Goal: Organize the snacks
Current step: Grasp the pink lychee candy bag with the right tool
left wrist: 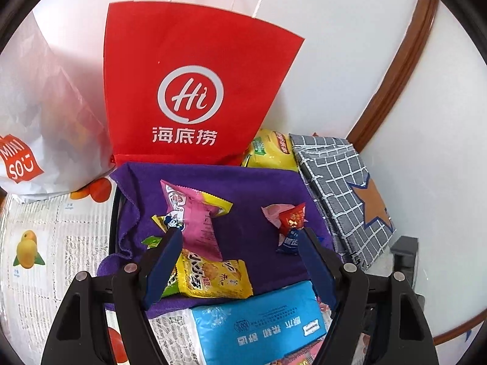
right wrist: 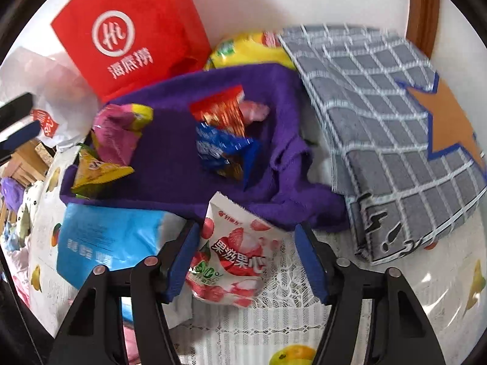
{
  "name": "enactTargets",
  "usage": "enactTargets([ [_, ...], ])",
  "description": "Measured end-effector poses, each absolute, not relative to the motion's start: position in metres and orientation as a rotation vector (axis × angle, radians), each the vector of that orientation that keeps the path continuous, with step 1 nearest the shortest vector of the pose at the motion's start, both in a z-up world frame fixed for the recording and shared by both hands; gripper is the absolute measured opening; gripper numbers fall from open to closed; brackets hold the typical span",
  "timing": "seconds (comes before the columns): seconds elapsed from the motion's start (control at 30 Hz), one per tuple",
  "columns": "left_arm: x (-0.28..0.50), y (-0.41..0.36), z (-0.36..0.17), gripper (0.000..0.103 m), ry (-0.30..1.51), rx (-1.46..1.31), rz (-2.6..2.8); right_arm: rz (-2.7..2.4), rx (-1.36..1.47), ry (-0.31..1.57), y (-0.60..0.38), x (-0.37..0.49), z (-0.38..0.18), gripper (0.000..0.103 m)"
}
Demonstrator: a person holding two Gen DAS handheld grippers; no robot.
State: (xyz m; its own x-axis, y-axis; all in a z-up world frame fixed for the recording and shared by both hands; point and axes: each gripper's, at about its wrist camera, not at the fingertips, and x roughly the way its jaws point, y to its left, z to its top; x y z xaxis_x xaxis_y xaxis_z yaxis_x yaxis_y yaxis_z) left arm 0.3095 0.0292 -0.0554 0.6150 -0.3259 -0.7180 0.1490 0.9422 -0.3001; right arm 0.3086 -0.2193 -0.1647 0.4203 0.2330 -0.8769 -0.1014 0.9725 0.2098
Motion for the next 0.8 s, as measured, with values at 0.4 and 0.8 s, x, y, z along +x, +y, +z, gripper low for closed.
enactTargets([
  [0.4, 0.298, 0.034, -0.037, 0.076, 0.819, -0.225, -0.294, 0.179, -0.069, 1.075, -0.224, 0.269, -0.168, 0.068],
  [0.8, 0.298, 0.031, -0.039, 0.076, 0.826, -0.205, -0.281, 0.172, -0.052, 1.022, -0.231, 0.270, -0.192, 0.053],
])
